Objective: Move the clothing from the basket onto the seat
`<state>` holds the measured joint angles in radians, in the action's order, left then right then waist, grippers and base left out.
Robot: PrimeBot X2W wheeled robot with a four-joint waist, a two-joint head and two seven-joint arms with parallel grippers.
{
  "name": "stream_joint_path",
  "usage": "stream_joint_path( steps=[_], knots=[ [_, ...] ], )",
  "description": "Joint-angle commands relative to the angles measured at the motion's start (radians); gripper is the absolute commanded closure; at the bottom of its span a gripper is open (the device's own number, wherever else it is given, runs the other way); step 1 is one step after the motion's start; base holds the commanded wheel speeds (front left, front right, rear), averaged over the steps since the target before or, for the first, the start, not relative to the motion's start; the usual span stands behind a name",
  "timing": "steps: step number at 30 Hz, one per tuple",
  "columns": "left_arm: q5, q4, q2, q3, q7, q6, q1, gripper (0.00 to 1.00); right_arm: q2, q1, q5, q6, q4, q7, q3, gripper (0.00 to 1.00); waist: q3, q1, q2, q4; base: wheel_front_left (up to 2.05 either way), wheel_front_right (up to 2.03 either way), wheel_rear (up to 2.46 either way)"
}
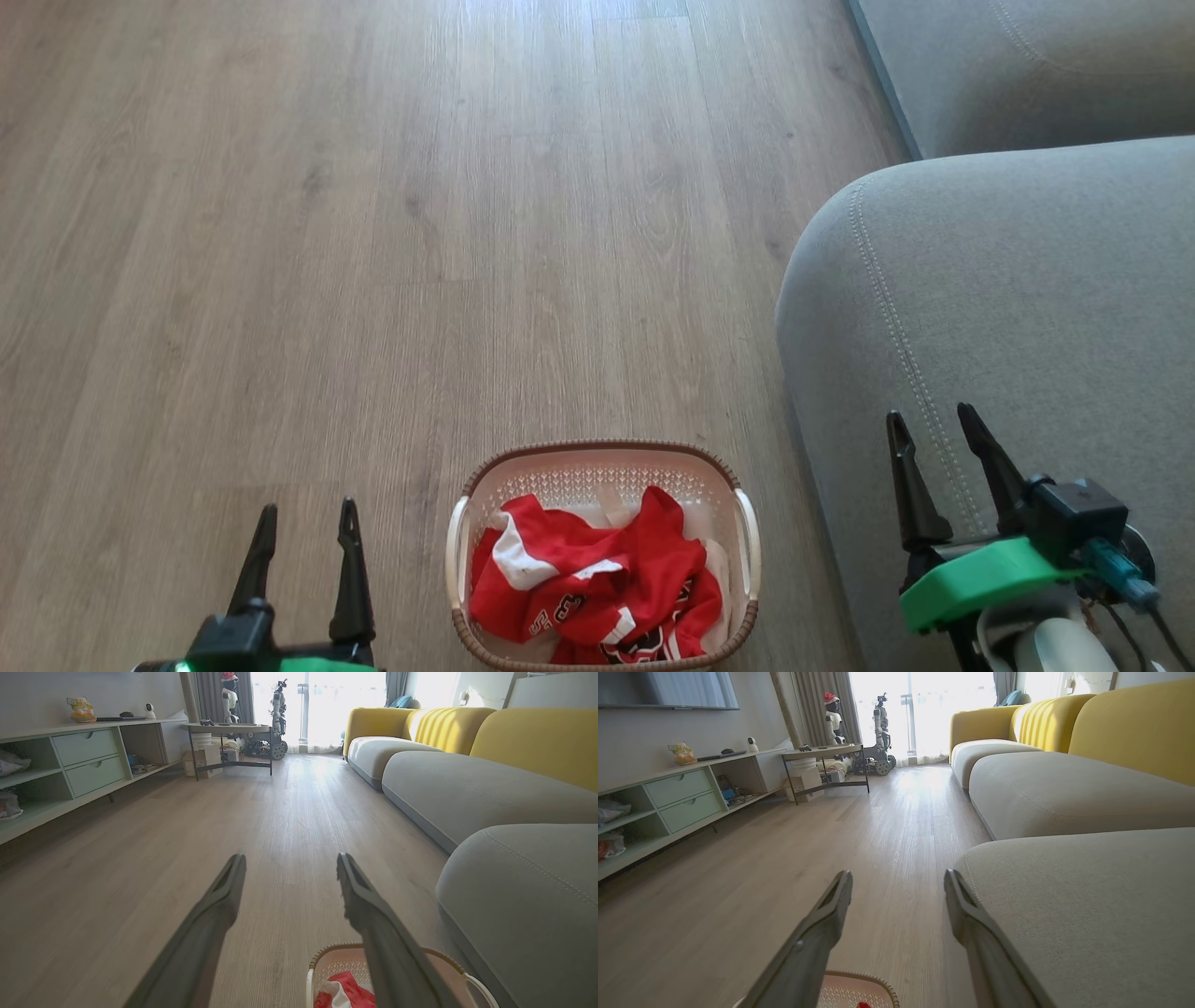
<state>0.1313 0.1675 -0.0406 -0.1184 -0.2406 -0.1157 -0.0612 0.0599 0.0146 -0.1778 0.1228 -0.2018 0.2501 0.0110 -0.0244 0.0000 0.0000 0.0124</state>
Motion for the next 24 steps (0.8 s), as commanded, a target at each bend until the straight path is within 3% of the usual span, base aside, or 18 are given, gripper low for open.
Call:
stream_joint_path(
  steps=[1, 24],
  knots=[
    [-0.037, -0.028, -0.013, 0.023, -0.019, -0.009, 0.026, 0.0, -0.008, -0.019, 0.045, 0.008, 0.029, 0.011, 0.012, 0.0, 0.0, 0.0, 0.0, 0.0, 0.0, 0.0, 0.0],
    [-0.015, 0.004, -0.012, 0.033, -0.021, -0.004, 0.039, 0.0, -0.01, -0.019, 0.052, 0.008, 0.026, 0.012, 0.004, 0.0, 0.003, 0.0, 0.0, 0.001, 0.0, 0.0, 0.0]
  ],
)
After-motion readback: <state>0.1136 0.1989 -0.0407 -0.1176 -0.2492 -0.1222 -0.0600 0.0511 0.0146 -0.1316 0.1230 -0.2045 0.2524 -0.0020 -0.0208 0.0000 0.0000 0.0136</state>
